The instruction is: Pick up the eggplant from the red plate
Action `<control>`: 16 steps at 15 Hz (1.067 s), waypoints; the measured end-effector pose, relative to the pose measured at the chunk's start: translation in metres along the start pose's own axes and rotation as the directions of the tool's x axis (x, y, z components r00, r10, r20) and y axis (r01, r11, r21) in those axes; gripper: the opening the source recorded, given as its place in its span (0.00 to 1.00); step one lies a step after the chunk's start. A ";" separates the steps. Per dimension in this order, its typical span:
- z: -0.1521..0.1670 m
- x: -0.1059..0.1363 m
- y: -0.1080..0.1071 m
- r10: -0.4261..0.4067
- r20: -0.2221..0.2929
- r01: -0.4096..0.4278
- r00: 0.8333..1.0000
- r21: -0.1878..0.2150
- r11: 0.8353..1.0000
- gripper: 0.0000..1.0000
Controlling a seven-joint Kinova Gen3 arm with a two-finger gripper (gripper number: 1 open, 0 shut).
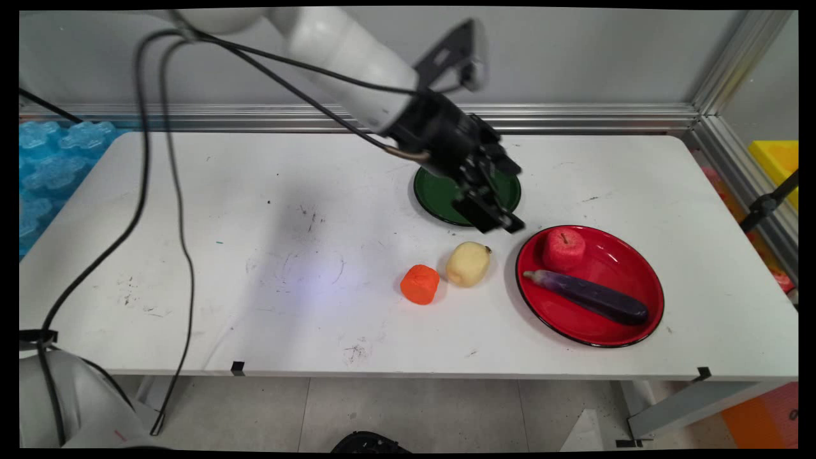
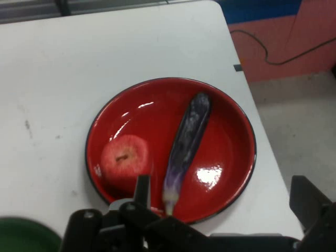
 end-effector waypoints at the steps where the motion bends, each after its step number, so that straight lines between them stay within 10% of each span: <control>1: 0.015 0.003 -0.002 0.019 0.009 -0.018 1.000 -0.007 1.000 1.00; 16: 0.176 0.033 -0.033 0.242 0.117 -0.232 0.963 -0.094 0.968 1.00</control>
